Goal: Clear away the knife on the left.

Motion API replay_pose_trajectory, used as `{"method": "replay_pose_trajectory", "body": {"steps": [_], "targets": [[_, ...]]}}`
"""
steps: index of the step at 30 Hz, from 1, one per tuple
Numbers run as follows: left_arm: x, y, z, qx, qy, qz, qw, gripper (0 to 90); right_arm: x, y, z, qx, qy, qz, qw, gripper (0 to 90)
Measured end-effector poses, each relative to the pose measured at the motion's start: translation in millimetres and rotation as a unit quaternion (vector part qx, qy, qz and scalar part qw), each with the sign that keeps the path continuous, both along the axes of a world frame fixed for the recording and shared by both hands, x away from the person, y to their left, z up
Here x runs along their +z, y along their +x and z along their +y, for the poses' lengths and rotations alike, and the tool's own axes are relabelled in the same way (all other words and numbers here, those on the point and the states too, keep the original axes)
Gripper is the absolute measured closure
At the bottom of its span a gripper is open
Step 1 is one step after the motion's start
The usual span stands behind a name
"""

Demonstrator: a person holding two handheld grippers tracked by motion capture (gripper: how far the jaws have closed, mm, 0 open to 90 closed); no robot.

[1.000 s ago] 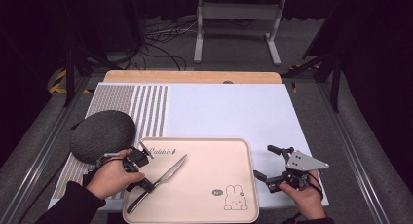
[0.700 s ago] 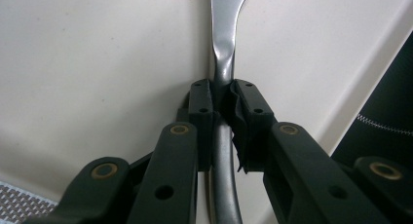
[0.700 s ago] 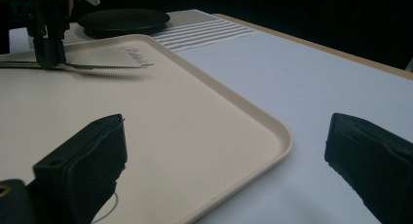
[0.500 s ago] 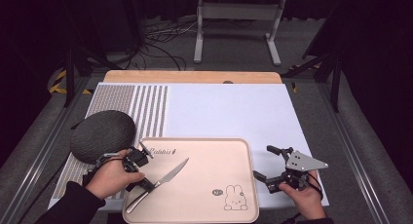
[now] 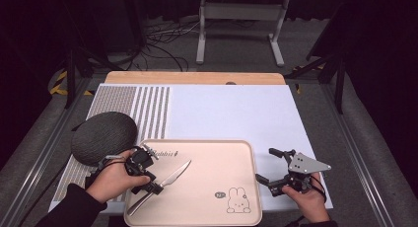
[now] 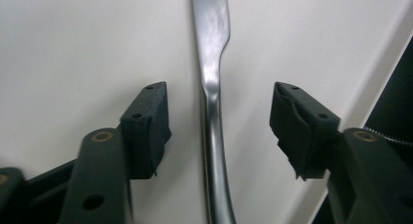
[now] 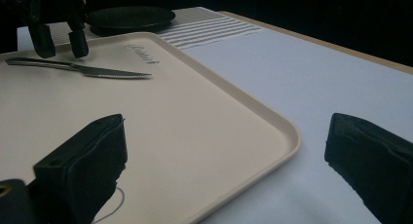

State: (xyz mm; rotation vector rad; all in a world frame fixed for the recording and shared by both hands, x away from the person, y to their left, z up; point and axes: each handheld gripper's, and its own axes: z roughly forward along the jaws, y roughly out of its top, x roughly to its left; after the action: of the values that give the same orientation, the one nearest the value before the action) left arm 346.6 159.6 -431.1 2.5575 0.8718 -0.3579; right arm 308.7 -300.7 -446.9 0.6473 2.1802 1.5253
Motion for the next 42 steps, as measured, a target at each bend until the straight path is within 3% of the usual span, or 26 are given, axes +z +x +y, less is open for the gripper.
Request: {"method": "replay_pose_trajectory", "body": {"steps": [4, 7, 9, 11, 22, 33, 42], "targets": [[3.3, -1.7, -5.8, -0.020, -0.014, -0.037, 0.9990, 40.3, 0.2, 0.0, -0.3, -0.001, 0.001, 0.000, 1.0000, 2.5], [5.7, -3.0, -8.8, -0.028, -0.033, -0.054, 0.9976, 59.0, 0.0, -0.1, -0.4, -0.001, 0.001, 0.000, 1.0000, 2.5], [5.8, -4.0, -11.4, -0.037, -0.036, -0.060, 0.9969, 78.8, -0.1, 0.0, -0.3, 0.000, 0.001, 0.001, 1.0000, 2.5], [4.2, -5.1, -15.3, -0.048, -0.036, -0.065, 0.9961, 89.7, -0.1, 0.0, -0.2, 0.001, 0.000, 0.000, 1.0000, 2.5], [-9.2, -4.7, -24.8, -0.081, -0.017, -0.062, 0.9946, 90.0, -0.2, -0.3, -0.6, 0.001, 0.002, 0.001, 1.0000, 2.6], [-14.7, -1.9, -18.6, -0.073, -0.016, -0.055, 0.9957, 90.0, -0.6, 0.0, -0.6, 0.002, 0.002, 0.002, 1.0000, 2.5], [-14.1, -0.9, -9.3, -0.061, -0.009, -0.063, 0.9961, 90.0, -0.7, 0.0, -0.5, 0.001, 0.001, 0.002, 1.0000, 2.5]]}}
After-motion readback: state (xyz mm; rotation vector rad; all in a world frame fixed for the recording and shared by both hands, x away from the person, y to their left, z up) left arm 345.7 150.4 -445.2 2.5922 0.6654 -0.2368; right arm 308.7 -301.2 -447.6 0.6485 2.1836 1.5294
